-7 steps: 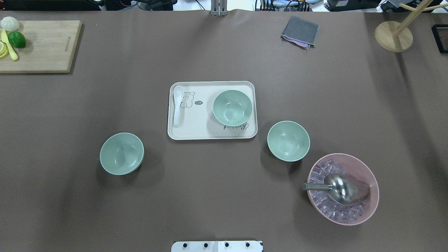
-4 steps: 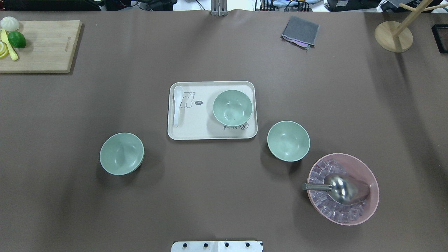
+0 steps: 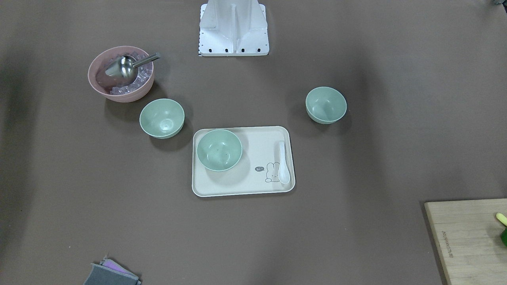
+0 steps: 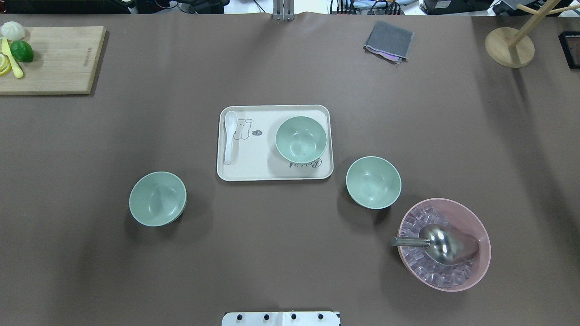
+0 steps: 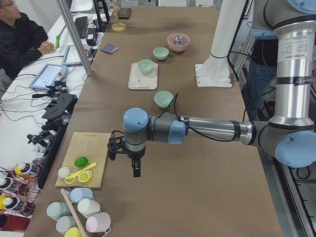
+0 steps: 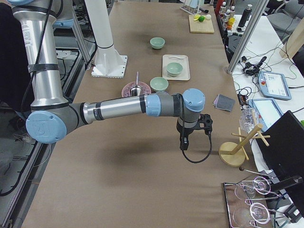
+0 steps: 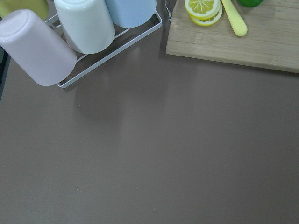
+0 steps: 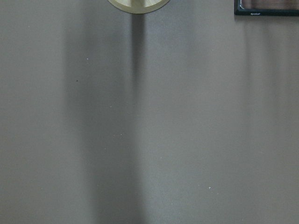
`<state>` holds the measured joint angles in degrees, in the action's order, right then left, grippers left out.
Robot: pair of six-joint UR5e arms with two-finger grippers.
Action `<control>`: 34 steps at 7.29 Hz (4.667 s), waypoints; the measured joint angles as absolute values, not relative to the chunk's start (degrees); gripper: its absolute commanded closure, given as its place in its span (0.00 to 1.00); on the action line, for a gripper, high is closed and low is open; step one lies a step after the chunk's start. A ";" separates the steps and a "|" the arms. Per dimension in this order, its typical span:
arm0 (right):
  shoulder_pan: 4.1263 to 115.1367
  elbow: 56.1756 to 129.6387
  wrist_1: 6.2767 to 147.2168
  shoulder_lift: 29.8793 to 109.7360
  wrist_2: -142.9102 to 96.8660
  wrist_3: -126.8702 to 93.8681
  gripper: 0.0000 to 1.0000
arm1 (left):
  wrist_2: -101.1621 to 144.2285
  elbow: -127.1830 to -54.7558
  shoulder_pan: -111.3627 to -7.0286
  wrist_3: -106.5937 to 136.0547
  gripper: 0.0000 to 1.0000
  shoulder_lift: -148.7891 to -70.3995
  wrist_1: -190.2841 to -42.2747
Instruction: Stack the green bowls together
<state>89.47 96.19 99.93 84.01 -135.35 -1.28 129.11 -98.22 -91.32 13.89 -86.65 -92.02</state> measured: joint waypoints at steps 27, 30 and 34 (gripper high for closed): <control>89.11 97.79 100.00 83.51 -136.94 -1.59 0.00 | 134.56 -99.91 -55.98 49.82 0.03 -102.14 -110.80; 88.34 97.75 100.01 82.78 -137.10 -1.96 0.00 | 126.19 -102.13 -45.13 55.65 0.03 -102.04 -112.34; 87.80 97.65 100.02 82.33 -137.70 -2.11 0.00 | 125.20 -102.97 -41.09 56.88 0.16 -99.92 -112.61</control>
